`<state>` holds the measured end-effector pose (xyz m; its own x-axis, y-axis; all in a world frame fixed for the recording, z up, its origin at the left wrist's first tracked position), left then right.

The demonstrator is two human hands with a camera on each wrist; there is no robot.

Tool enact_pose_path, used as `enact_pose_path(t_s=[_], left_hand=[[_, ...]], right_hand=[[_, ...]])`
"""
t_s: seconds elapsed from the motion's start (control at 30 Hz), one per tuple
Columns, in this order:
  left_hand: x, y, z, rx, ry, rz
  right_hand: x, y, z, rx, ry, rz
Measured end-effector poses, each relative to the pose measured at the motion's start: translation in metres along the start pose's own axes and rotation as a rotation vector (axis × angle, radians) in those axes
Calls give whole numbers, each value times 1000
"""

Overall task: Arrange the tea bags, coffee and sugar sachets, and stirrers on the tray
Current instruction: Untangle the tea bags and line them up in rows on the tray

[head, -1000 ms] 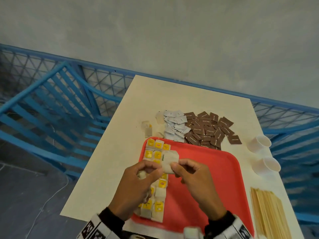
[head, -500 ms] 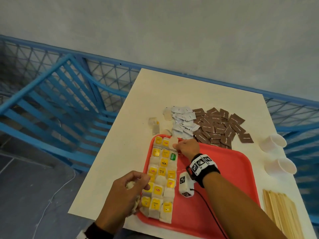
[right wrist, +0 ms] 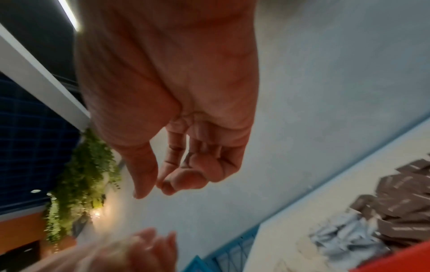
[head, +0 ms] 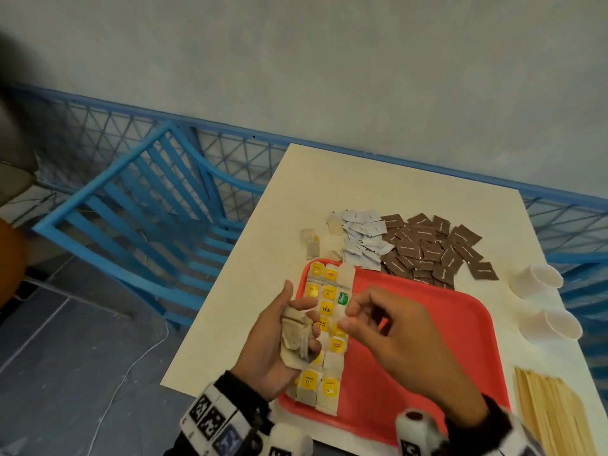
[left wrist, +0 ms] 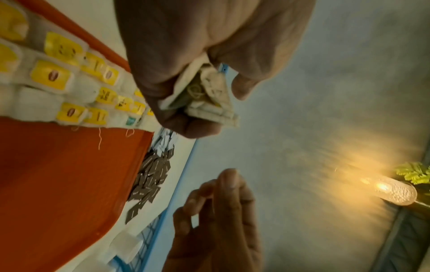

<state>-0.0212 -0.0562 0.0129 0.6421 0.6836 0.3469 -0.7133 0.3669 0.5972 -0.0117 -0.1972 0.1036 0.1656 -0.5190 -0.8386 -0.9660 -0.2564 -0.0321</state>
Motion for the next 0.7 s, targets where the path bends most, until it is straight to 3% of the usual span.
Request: enact_pose_path(t_s=[0.17, 0.43, 0.57, 0.7], left_hand=[[-30, 2, 16, -33, -38, -49], [-54, 4, 26, -8, 12, -36], [-58, 9, 28, -40, 60, -32], [-66, 14, 29, -71, 136, -90]], right_hand=[[-26, 44, 6, 32, 150, -159], [-27, 74, 19, 12, 331, -181], [-36, 76, 10, 86, 417, -199], [-38, 70, 16, -18, 606, -198]])
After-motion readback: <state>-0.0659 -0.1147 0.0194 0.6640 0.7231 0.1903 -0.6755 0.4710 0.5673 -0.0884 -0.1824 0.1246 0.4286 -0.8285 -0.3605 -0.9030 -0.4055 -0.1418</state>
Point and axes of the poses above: each hand's wrist, its own y-axis away from the middle knuckle, its own z-axis out of the palm, x = y × z, the point moved 8 cm from there along -y, towards the middle knuckle, and after that the axes turned 1 degree about -x, right-handed, at the moved point
